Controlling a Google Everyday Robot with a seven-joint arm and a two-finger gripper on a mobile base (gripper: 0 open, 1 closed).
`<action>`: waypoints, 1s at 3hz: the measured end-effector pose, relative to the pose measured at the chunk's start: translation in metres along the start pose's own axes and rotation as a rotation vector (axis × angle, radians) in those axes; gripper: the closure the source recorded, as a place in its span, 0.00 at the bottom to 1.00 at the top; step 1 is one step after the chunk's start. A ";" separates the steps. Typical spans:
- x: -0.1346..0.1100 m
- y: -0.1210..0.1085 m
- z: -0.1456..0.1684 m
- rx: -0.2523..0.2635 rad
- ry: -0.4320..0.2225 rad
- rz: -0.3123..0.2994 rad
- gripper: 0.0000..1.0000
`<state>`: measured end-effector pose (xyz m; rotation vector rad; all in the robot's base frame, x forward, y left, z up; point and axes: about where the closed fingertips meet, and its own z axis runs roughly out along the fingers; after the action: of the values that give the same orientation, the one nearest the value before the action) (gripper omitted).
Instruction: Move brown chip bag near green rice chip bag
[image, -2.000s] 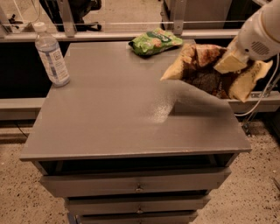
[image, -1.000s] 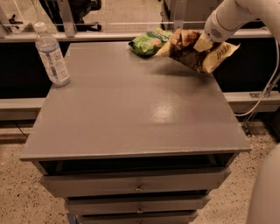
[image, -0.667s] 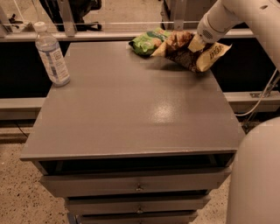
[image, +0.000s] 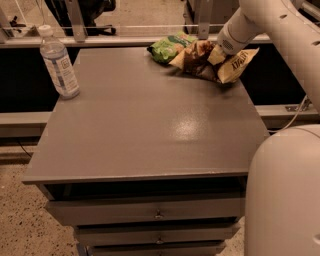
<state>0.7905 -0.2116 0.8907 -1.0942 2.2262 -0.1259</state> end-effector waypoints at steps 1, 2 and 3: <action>0.000 0.000 0.000 0.000 0.000 0.000 0.43; -0.003 0.007 0.005 -0.032 -0.016 0.010 0.20; -0.010 0.011 -0.002 -0.049 -0.050 0.006 0.00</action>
Offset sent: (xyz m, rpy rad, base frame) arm -0.0019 0.0156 -0.0037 0.0773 0.0248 0.0311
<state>0.7866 -0.1973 0.8938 -1.1049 2.1981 -0.0414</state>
